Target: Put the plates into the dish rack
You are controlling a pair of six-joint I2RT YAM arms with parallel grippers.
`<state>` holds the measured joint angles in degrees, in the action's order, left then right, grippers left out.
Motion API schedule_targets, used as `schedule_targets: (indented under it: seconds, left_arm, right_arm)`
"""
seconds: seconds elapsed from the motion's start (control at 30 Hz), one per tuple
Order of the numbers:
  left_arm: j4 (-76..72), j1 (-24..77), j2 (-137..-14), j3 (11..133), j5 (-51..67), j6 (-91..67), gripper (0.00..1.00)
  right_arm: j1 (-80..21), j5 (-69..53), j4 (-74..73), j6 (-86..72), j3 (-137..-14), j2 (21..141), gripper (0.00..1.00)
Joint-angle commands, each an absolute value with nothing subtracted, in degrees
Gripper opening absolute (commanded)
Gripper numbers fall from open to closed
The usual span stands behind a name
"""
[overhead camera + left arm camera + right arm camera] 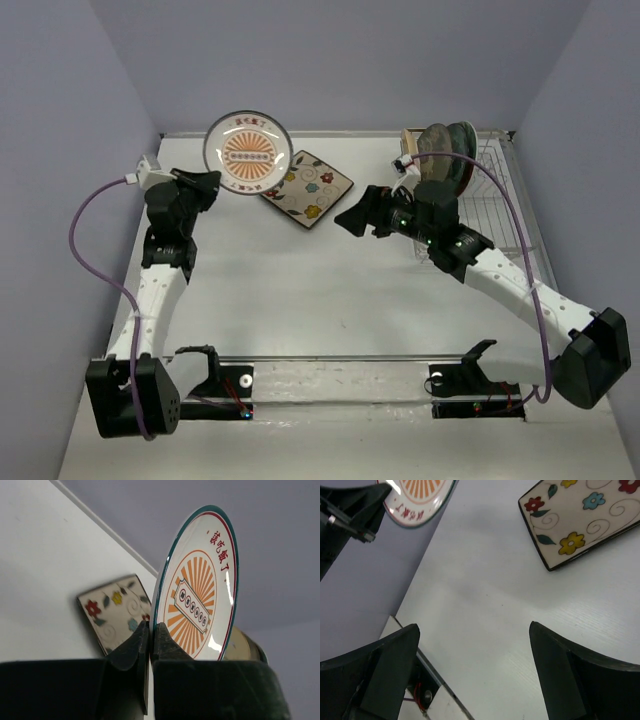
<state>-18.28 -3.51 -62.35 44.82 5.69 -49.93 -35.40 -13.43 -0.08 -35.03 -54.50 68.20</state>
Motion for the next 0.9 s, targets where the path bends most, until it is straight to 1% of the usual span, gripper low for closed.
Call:
schedule_targets:
  seconds: [0.0, 0.07, 0.13, 0.3, 0.43, 0.53, 0.57, 0.63, 0.67, 0.7, 0.73, 0.77, 0.8, 0.83, 0.87]
  left_arm:
    - [-21.4, 2.8, -56.8, 40.3, 17.0, -50.6, 0.06]
    - [-21.4, 4.6, -55.3, 39.0, 21.3, -50.9, 0.06]
    - [-22.0, 7.3, -52.6, 37.0, 24.2, -51.1, 0.06]
    - [-22.8, 10.8, -46.0, 33.3, 27.3, -51.6, 0.06]
    - [-24.4, 11.6, -46.1, 32.3, 32.8, -51.8, 0.06]
    - [-25.8, 12.2, -46.1, 32.5, 35.5, -51.4, 0.06]
    - [-26.0, 12.2, -45.8, 32.4, 36.3, -51.2, 0.06]
    - [-26.1, 12.3, -45.8, 32.8, 36.9, -50.2, 0.06]
    - [-25.6, 12.2, -46.0, 32.9, 37.4, -49.8, 0.11]
    - [-24.7, 12.3, -46.1, 33.4, 37.5, -49.1, 0.24]
    - [-23.7, 12.3, -46.2, 33.8, 37.4, -48.2, 0.37]
    - [-20.7, 12.2, -46.3, 34.4, 36.7, -45.2, 0.58]
    - [-18.0, 12.2, -46.1, 35.1, 35.5, -43.2, 0.69]
    - [-15.5, 12.3, -45.8, 36.9, 34.2, -40.9, 0.77]
    - [-10.8, 12.3, -44.7, 37.6, 31.4, -36.5, 0.88]
  right_arm:
    - [-35.8, -10.5, 1.0, -32.3, -60.2, 69.3, 0.97]
    - [-35.8, -10.4, 0.2, -30.6, -62.8, 70.8, 0.98]
    - [-35.8, -8.6, -3.6, -29.8, -64.1, 71.8, 0.98]
    - [-35.8, -2.8, -5.0, -28.8, -62.9, 71.0, 0.98]
    - [-35.8, -6.6, -5.1, -28.3, -63.0, 72.2, 0.96]
    - [-35.8, -8.6, -4.9, -28.4, -62.7, 72.9, 0.85]
    - [-35.8, -8.8, -4.7, -28.6, -62.5, 72.9, 0.73]
    - [-35.8, -8.2, -3.9, -29.4, -61.2, 71.6, 0.37]
    - [-35.8, -7.3, -3.1, -29.8, -60.7, 70.8, 0.13]
    - [-35.8, -6.6, -3.1, -30.0, -60.5, 70.1, 0.07]
    - [-35.8, -6.2, -3.0, -30.0, -60.4, 69.4, 0.07]
    - [-34.9, -5.4, -3.1, -29.6, -60.5, 68.3, 0.07]
    - [-34.4, -5.1, -3.2, -29.4, -60.6, 67.7, 0.07]
    - [-33.5, -4.8, -3.3, -29.1, -60.9, 67.2, 0.07]
    - [-30.9, -4.3, -4.3, -28.6, -62.0, 66.4, 0.07]
